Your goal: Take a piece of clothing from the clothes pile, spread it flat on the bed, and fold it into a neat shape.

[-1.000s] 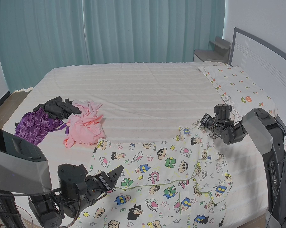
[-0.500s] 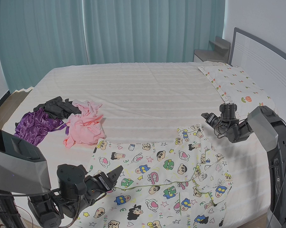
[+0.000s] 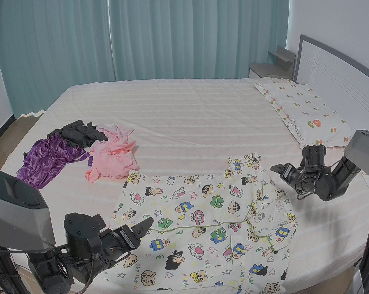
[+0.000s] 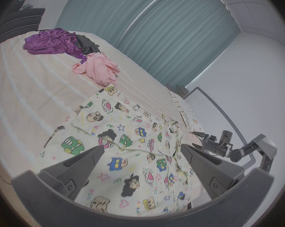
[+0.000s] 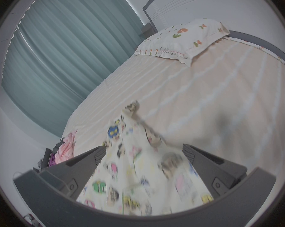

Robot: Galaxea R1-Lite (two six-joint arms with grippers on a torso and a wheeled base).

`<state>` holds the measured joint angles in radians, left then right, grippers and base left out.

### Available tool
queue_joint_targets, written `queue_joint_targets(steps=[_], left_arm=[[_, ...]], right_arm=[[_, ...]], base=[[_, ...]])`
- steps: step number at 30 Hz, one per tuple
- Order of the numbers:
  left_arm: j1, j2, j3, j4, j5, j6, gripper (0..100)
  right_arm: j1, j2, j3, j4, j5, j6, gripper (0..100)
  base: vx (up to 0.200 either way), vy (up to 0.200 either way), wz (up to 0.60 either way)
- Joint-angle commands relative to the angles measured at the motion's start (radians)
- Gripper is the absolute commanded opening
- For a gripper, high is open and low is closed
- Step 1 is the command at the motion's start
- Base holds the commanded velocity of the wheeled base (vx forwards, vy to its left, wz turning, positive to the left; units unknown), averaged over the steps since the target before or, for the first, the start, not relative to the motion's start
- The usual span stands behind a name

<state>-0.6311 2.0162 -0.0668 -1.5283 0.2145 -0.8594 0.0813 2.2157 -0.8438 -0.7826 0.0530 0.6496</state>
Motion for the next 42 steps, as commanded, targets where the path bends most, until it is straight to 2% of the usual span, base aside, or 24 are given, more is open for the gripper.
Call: queue_joint_targets(steps=[1, 6, 10, 11, 13, 18, 24, 29, 35, 38, 42], left_arm=[[0.068, -0.088, 0.065, 0.057, -0.066, 0.025, 100], [0.090, -0.085, 0.065, 0.134, -0.101, 0.063, 100], [0.093, -0.086, 0.065, 0.185, -0.115, 0.085, 100], [0.103, -0.080, 0.065, 0.250, -0.125, 0.123, 100], [0.117, -0.079, 0.065, 0.278, -0.136, 0.145, 100], [0.168, -0.054, 0.065, 0.289, -0.149, 0.187, 100], [0.191, 0.079, 0.025, 0.275, -0.153, 0.184, 100], [0.203, 0.167, -0.042, 0.277, -0.145, 0.123, 100], [0.218, 0.245, -0.131, 0.275, -0.135, 0.029, 100], [0.218, 0.257, -0.162, 0.275, -0.087, -0.013, 100], [0.226, 0.259, -0.191, 0.275, -0.067, -0.040, 100]], right_arm=[[0.003, -0.315, 0.459, -0.196, 0.070, -0.048, 100], [-0.005, -0.326, 0.609, -0.307, 0.108, -0.065, 100], [-0.003, -0.317, 0.652, -0.345, 0.120, -0.065, 100], [0.000, -0.303, 0.697, -0.376, 0.128, -0.073, 100], [0.003, -0.292, 0.723, -0.386, 0.143, -0.087, 100], [0.003, -0.258, 0.784, -0.402, 0.186, -0.139, 100], [0.003, -0.215, 0.805, -0.431, 0.189, -0.166, 100], [0.005, -0.156, 0.836, -0.500, 0.189, -0.169, 100], [0.000, -0.031, 0.844, -0.653, 0.183, -0.234, 100], [0.003, -0.030, 0.844, -0.658, 0.183, -0.237, 100], [0.008, -0.033, 0.844, -0.653, 0.185, -0.242, 100]], base=[[-0.200, 0.000, 0.00], [-0.200, 0.000, 0.00], [-0.200, 0.000, 0.00], [-0.200, 0.000, 0.00], [-0.200, 0.000, 0.00], [0.000, 0.000, 0.00], [0.000, 0.000, 0.00], [0.000, 0.000, 0.00], [0.000, 0.000, 0.00], [0.000, 0.000, 0.00], [0.000, 0.000, 0.00]])
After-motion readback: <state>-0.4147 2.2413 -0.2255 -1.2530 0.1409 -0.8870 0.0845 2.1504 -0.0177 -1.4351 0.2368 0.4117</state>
